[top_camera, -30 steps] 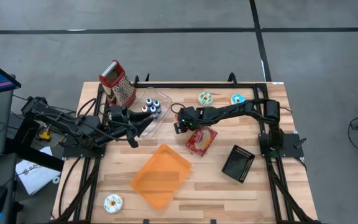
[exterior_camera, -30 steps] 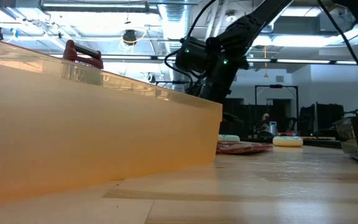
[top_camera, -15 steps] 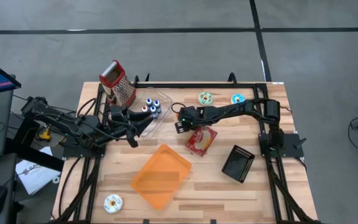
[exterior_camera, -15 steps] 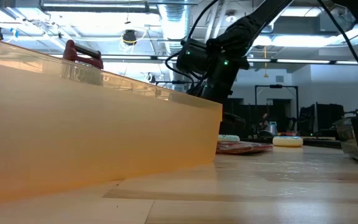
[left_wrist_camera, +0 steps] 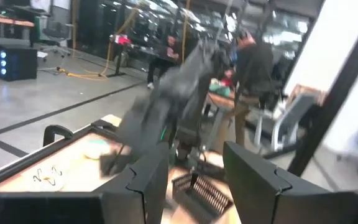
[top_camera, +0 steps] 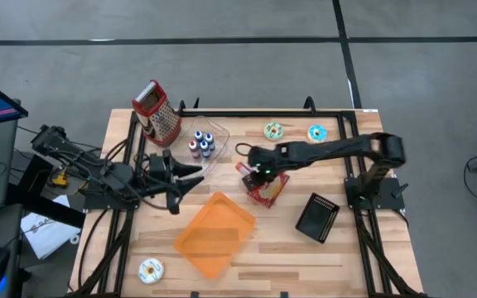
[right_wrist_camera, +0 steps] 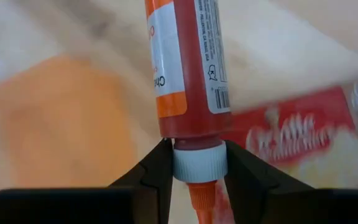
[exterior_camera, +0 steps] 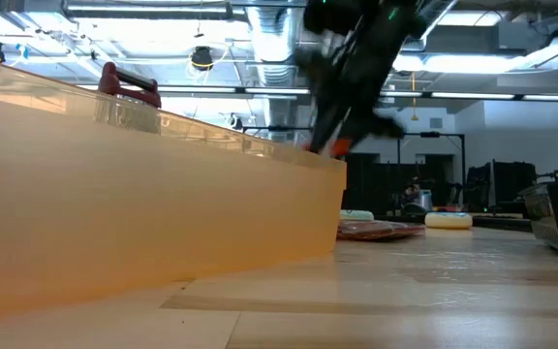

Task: Pick & Place Food Item
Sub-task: Put the orange food coloring bottle into the transparent bin

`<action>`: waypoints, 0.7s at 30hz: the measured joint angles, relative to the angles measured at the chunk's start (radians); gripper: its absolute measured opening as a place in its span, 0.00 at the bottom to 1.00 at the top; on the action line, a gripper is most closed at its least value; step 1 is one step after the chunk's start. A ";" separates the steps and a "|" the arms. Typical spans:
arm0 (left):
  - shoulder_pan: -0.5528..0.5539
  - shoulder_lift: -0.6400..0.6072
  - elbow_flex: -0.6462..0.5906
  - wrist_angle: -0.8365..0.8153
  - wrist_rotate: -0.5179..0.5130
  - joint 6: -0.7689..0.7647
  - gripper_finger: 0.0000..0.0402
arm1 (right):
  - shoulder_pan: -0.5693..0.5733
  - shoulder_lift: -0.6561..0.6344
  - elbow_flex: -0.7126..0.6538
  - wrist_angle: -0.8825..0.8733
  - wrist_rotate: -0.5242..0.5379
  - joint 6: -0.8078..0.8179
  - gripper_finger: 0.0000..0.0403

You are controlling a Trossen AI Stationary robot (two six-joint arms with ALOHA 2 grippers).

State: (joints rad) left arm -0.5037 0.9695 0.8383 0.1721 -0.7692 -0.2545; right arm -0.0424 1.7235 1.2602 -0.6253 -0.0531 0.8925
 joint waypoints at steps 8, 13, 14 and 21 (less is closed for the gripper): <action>-0.017 0.025 0.000 -0.090 0.001 0.040 0.37 | 0.051 -0.276 0.003 -0.163 -0.215 0.067 0.25; 0.036 0.131 0.015 -0.051 0.102 -0.040 0.37 | 0.111 -0.324 0.003 -0.204 -0.234 0.124 0.25; 0.044 0.166 0.028 -0.050 0.132 -0.065 0.37 | 0.130 -0.326 0.003 -0.201 -0.236 0.137 0.25; 0.085 0.424 0.180 -0.013 0.253 -0.091 0.37 | 0.255 -0.306 0.003 -0.193 -0.230 0.209 0.25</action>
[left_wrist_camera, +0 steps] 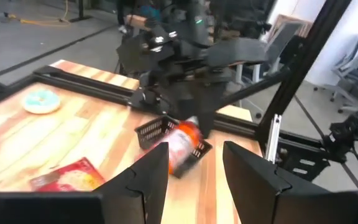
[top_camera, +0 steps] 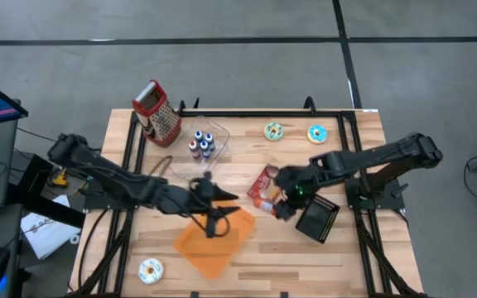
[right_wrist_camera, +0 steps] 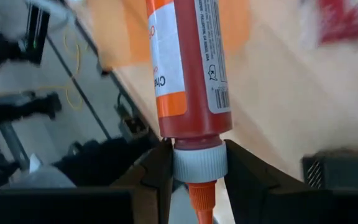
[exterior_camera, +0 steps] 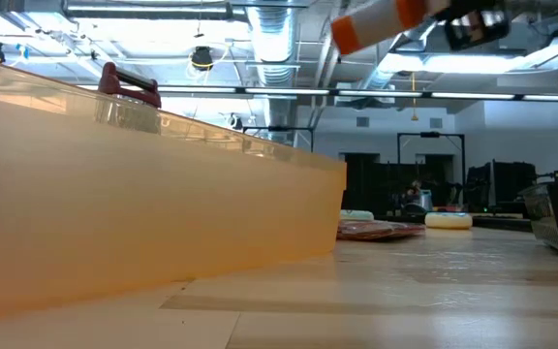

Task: Pick & Place Food Item
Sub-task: Put the orange food coloring bottle into the transparent bin

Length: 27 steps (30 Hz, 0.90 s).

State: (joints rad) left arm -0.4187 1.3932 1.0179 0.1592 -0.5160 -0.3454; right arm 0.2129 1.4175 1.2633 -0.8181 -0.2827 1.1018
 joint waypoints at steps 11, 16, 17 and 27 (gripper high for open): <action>0.083 0.156 0.087 0.065 0.010 -0.138 0.21 | 0.055 0.008 0.000 0.085 0.071 0.033 0.25; 0.108 0.154 0.087 0.067 0.025 -0.157 0.06 | 0.054 0.008 0.000 0.146 0.076 0.025 0.25; 0.111 0.154 0.087 0.066 0.035 -0.157 0.03 | 0.051 0.008 0.000 0.151 0.077 0.024 0.25; 0.112 0.152 0.087 -0.025 0.092 -0.217 0.00 | 0.020 0.008 0.052 0.150 0.145 -0.005 0.25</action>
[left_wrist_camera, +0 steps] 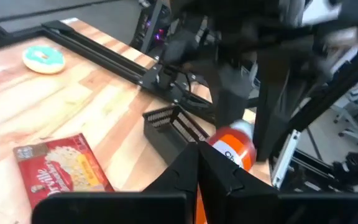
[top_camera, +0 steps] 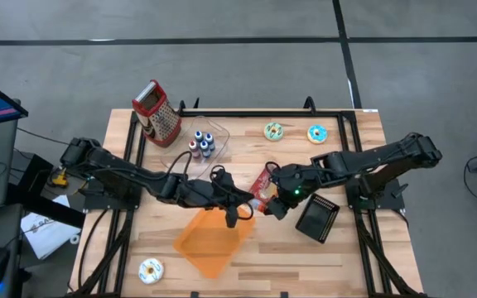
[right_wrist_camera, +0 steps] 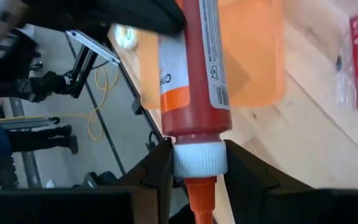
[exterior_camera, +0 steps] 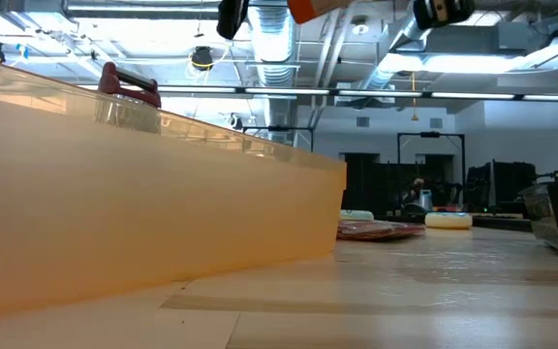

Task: Pick & Place Food Item
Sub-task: Put the orange food coloring bottle into the transparent bin

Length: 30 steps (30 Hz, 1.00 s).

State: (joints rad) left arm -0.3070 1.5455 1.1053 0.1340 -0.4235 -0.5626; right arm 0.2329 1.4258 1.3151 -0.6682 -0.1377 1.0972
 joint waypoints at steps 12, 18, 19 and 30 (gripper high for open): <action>-0.007 0.002 -0.002 -0.017 0.001 -0.021 0.00 | -0.089 -0.001 0.110 -0.045 0.076 -0.112 0.25; -0.009 -0.032 -0.003 -0.058 -0.061 0.009 0.00 | -0.093 -0.002 0.110 -0.071 0.116 -0.134 0.25; -0.009 -0.044 -0.003 -0.069 -0.070 0.014 0.00 | -0.093 -0.002 0.110 -0.081 0.127 -0.140 0.25; -0.073 -0.266 -0.003 -0.186 -0.251 0.199 0.00 | -0.193 0.025 0.077 -0.135 0.221 -0.298 0.25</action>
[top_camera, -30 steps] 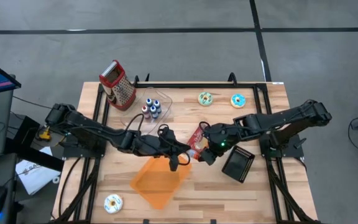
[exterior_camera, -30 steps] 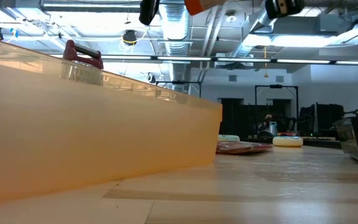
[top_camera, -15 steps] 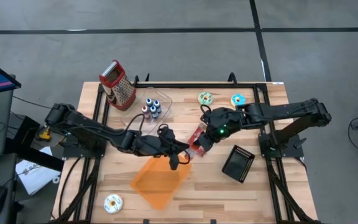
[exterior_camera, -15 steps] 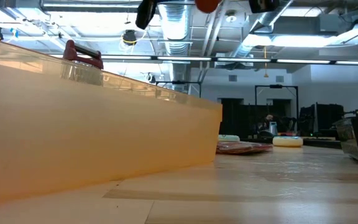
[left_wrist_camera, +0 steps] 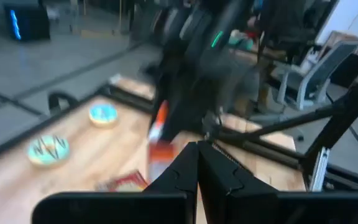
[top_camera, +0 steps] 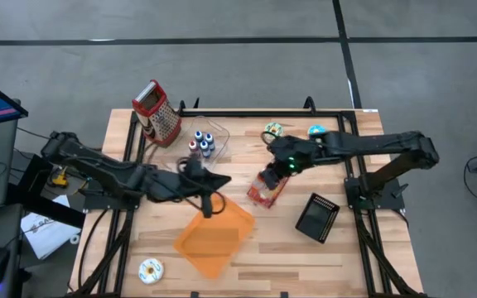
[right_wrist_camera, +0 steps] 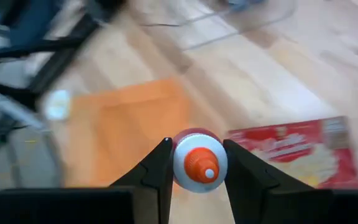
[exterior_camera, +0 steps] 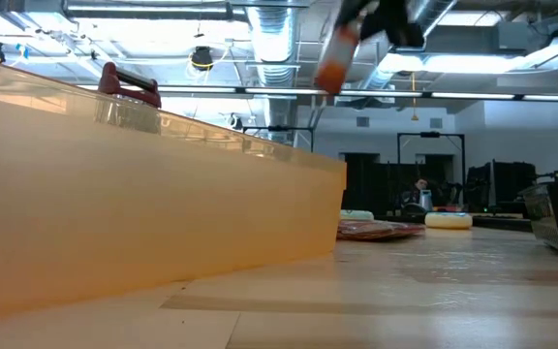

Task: Pick & Place Food Item
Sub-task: Put the orange food coloring bottle into the transparent bin

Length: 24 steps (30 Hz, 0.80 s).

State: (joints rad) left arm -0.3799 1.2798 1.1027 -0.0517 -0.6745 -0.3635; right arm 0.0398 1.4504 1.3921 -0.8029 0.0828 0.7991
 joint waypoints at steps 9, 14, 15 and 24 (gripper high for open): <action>-0.089 -0.106 0.001 -0.037 -0.208 0.122 0.00 | -0.102 0.218 -0.022 0.138 -0.006 -0.196 0.25; -0.118 -0.111 0.001 -0.048 -0.261 0.124 0.00 | -0.116 0.333 -0.024 0.181 0.028 -0.271 0.25; -0.123 -0.109 0.001 -0.048 -0.271 0.124 0.00 | -0.113 0.349 -0.024 0.205 0.043 -0.289 0.25; -0.132 -0.107 0.001 -0.071 -0.297 0.117 0.00 | -0.056 0.456 0.037 0.235 0.195 -0.411 0.25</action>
State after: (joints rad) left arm -0.5121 1.1732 1.1034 -0.1223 -0.9714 -0.2466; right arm -0.0166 1.9064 1.4288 -0.5675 0.2775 0.3885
